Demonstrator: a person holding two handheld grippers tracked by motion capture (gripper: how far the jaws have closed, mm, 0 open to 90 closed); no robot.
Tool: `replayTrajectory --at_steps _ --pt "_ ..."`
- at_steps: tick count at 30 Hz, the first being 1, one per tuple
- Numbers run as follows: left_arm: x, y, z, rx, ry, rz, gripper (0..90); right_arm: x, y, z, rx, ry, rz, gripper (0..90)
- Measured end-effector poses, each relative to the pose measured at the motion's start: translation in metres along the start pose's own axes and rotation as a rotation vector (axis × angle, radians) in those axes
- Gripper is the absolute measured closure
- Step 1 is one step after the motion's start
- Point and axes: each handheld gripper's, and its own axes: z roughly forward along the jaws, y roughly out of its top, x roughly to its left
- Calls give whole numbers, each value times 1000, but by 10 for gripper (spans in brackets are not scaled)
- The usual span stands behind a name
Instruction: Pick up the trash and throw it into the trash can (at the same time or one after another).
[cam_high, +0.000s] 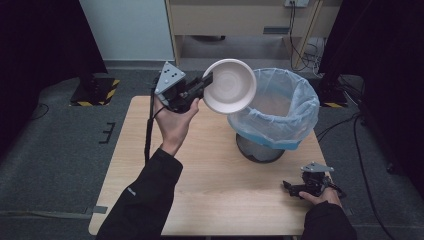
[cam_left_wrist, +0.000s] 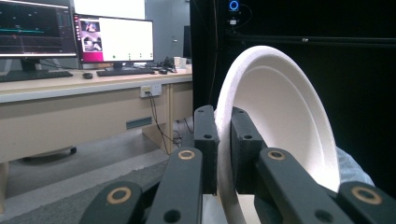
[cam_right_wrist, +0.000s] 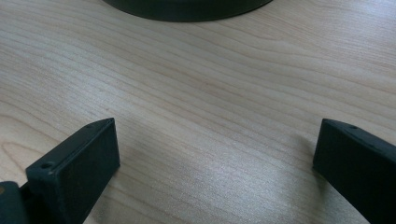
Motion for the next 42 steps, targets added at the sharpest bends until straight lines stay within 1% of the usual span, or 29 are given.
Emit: replayTrajectory --at_steps 5,9,10,16,18,21,26,28,31,33,34,35,37,38,39,42 --pt "-9 3 20 -9 -11 5 830 0 0 0 -2 -1 -3 6" --pt "-15 5 36 -7 -10 19 830 0 0 0 -2 -1 -3 6" --pt "-15 5 36 -7 -10 19 830 0 0 0 -2 -1 -3 6" --pt "-27 2 59 1 -3 49 830 0 0 0 -1 0 -2 6" --pt "-29 1 65 -2 0 45 830 0 0 0 -1 0 -2 6" --pt "-32 -2 76 1 7 53 829 0 0 0 -1 0 -2 6" --pt "-37 -8 96 10 17 44 830 0 0 0 -1 0 -2 6" --pt "-38 -10 103 12 13 34 829 0 0 0 -1 0 -2 6" --pt "-42 -13 111 14 9 37 829 0 0 0 -2 -1 -4 6" --pt "-44 -16 117 16 -1 28 826 0 0 0 -2 -1 -6 6" --pt "-44 -18 120 14 -11 22 818 0 0 0 0 0 2 6" --pt "-45 -19 123 15 -23 19 791 0 0 0 -2 -1 -6 7" --pt "-45 -22 128 19 -58 5 680 0 0 0 -2 -1 -6 6" --pt "-45 -23 128 22 -70 13 655 0 0 0 -1 0 -2 6" --pt "-44 -24 127 18 -71 29 623 0 0 0 -1 0 -2 6" --pt "-37 -27 115 11 -82 27 517 0 0 0 -1 0 -3 6"
